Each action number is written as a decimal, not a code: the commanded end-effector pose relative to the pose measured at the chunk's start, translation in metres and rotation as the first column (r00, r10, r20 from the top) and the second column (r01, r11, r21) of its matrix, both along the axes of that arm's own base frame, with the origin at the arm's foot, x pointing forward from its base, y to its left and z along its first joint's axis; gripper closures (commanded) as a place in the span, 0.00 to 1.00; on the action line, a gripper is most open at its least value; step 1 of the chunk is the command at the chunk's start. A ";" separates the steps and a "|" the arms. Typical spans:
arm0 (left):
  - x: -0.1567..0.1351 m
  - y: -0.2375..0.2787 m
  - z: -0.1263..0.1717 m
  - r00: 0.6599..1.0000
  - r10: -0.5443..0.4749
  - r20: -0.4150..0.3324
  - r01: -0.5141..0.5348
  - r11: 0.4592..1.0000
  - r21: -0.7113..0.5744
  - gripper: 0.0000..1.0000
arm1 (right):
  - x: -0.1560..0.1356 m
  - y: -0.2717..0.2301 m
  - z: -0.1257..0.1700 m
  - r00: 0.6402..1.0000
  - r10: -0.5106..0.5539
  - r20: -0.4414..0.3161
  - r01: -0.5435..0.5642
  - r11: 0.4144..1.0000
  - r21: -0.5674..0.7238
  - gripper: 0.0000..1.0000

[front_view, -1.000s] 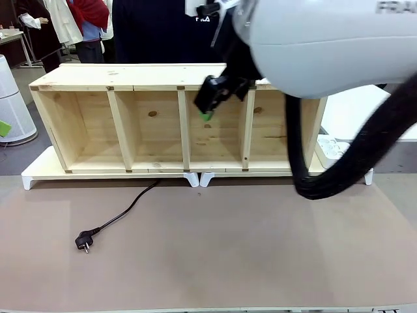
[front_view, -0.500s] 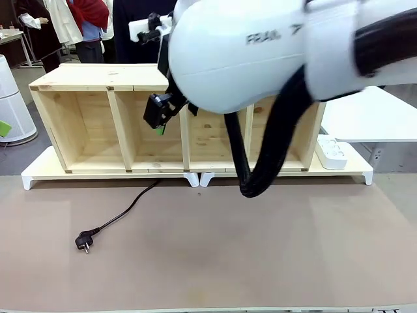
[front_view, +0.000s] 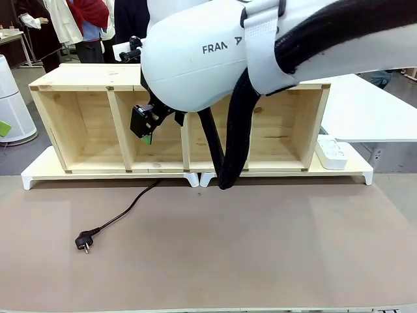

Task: Perform cable management.
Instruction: When the cord part of the Power Cable appears at the lower middle area of the table and stops, grasp the cord part of the Power Cable.

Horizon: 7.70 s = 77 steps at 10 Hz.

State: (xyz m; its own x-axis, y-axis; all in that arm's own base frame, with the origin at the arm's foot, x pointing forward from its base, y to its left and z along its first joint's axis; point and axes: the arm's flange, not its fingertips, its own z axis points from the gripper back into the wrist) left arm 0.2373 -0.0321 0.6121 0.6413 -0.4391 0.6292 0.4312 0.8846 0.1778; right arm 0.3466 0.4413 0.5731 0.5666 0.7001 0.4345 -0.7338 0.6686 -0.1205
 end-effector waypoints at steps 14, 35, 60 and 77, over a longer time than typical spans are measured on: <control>0.000 0.001 0.000 1.000 0.001 0.001 -0.001 1.000 -0.002 0.00 | -0.006 0.015 -0.006 0.999 0.028 -0.034 -0.029 0.999 -0.018 0.00; 0.000 0.001 0.000 1.000 0.001 0.001 -0.001 1.000 -0.002 0.00 | 0.053 0.208 -0.137 0.518 0.847 -0.118 -0.848 0.491 -0.200 0.00; 0.000 0.001 0.000 1.000 0.001 0.001 -0.001 1.000 -0.002 0.00 | 0.065 0.251 -0.247 0.313 0.878 -0.361 -0.947 0.263 -0.183 0.00; 0.000 0.001 0.000 1.000 0.001 0.001 -0.001 1.000 -0.002 0.00 | 0.057 0.235 -0.257 0.318 0.868 -0.380 -0.945 0.260 -0.197 0.22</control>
